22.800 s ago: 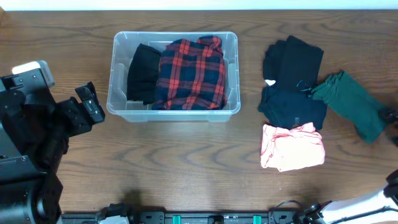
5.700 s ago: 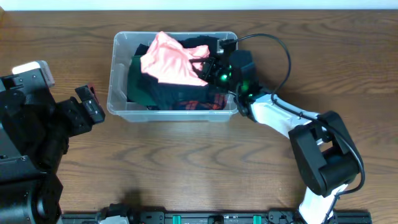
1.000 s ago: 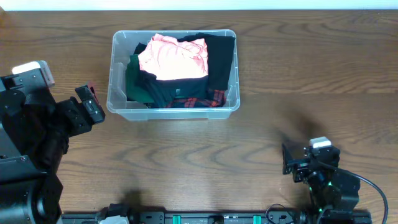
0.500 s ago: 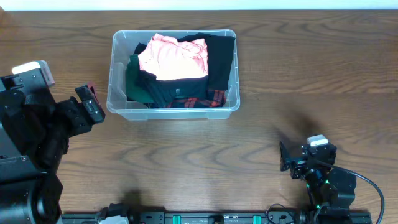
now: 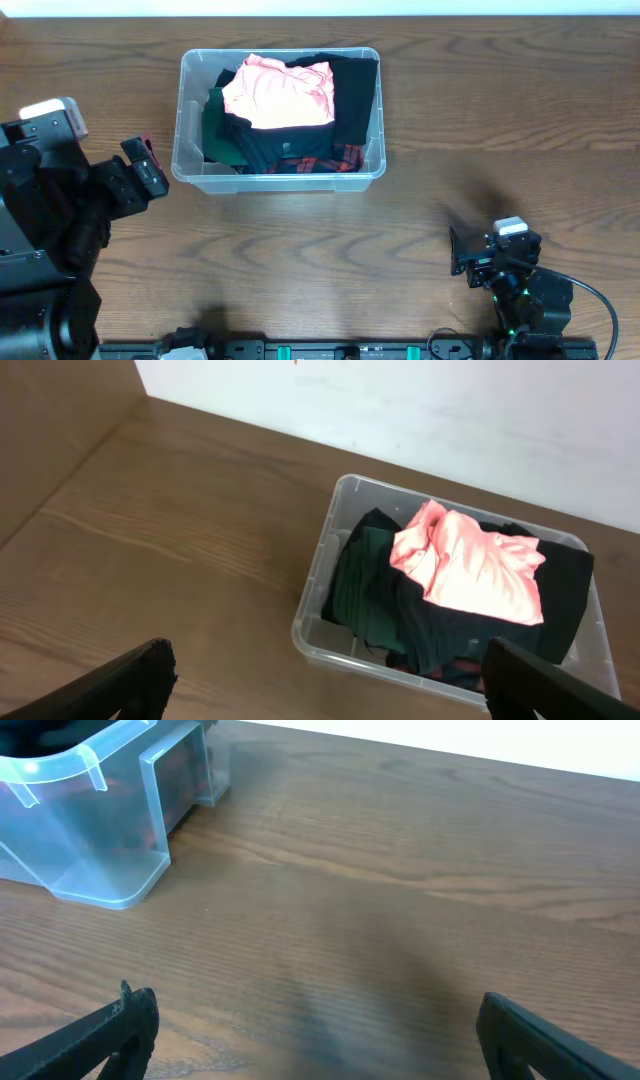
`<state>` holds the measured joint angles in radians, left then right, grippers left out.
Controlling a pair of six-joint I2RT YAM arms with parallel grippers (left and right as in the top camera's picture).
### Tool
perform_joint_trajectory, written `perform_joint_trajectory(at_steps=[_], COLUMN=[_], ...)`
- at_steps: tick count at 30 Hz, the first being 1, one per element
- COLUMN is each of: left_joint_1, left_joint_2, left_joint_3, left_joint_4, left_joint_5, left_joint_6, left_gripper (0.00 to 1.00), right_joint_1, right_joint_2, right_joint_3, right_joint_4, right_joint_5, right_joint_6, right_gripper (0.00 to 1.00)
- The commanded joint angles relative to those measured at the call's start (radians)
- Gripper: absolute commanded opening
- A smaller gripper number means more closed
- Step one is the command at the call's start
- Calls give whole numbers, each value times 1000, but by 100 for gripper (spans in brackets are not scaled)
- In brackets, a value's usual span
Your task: Pack container
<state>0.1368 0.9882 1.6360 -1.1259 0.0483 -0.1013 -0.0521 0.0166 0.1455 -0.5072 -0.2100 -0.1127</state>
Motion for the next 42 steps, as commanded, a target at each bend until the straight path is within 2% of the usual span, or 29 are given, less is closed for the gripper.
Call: perform_joint_trajectory(at_steps=[1, 15, 21, 25, 28, 32, 34, 37, 42], left_joint_1=[2, 2, 0, 0, 0, -1, -1, -1, -1], left_joint_2=[-1, -1, -10, -51, -117, -256, -326, -435, -614], left_joint_3=[6, 6, 3, -54, -195, -506, -647, -828, -1031], left_joint_4=[-1, -1, -48, -14, 137, 495, 626, 751, 811], left_joint_5=[-8, -8, -33, -30, 39, 156, 192, 227, 232], left_joint_6=[-1, -1, 26, 25, 65, 101, 100, 97, 80], left_gripper=[98, 98, 98, 98, 98, 98, 98, 98, 98], right_joint_1=[-6, -6, -6, -6, -6, -6, -6, -6, -6], right_joint_2=[-11, -11, -11, -11, -11, -11, -11, -11, -11], right_joint_3=[-5, -5, -5, -5, -5, -5, -5, -5, -5], right_joint_4=[2, 2, 2, 2, 2, 2, 2, 2, 2], right_joint_5=[-11, -11, -11, -11, -11, -11, -11, -11, -11], right_joint_6=[14, 14, 14, 14, 14, 14, 14, 14, 14], right_gripper=[99, 99, 99, 99, 99, 99, 99, 99, 99])
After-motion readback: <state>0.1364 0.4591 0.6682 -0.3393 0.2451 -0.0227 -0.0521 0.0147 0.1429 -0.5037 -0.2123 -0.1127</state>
